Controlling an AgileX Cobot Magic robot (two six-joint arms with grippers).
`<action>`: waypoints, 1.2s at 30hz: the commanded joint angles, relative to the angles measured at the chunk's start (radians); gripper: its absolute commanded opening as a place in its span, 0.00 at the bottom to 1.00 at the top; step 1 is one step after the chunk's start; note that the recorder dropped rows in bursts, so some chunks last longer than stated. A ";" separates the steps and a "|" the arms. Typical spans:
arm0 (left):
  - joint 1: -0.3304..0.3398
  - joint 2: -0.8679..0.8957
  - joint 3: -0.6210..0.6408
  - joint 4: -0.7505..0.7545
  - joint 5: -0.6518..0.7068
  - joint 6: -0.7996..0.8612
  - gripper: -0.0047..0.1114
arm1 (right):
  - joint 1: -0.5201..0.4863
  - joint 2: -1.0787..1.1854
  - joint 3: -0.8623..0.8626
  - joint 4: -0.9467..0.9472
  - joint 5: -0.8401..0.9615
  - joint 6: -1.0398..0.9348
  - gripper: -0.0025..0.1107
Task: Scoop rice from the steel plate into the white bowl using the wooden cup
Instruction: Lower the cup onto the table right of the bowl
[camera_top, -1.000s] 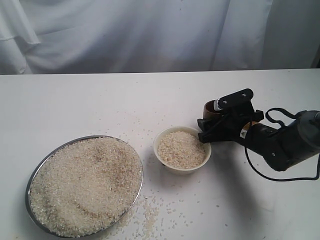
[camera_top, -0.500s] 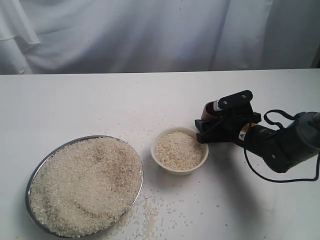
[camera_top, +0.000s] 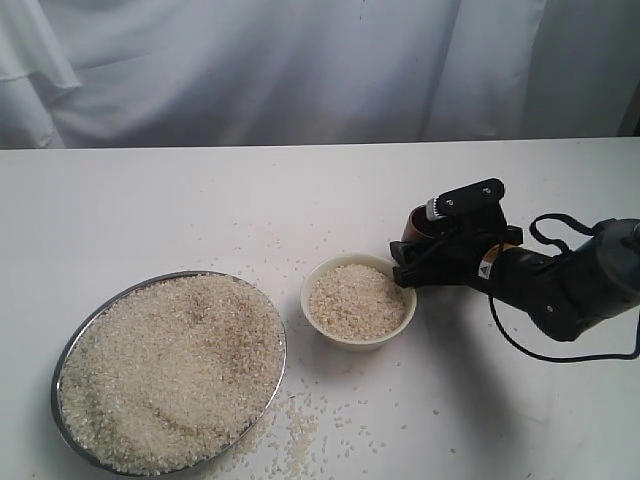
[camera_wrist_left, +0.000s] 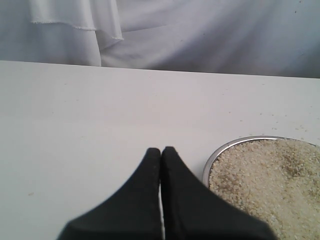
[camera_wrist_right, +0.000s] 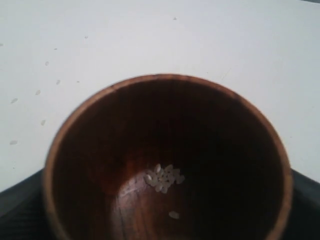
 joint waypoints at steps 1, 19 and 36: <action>0.002 -0.004 0.005 -0.002 -0.007 0.000 0.04 | 0.003 -0.013 -0.023 -0.008 0.154 0.000 0.48; 0.002 -0.004 0.005 -0.002 -0.007 0.000 0.04 | 0.003 -0.014 -0.056 -0.008 0.237 0.019 0.52; 0.002 -0.004 0.005 -0.002 -0.007 0.000 0.04 | 0.005 -0.086 -0.056 -0.050 0.253 0.109 0.52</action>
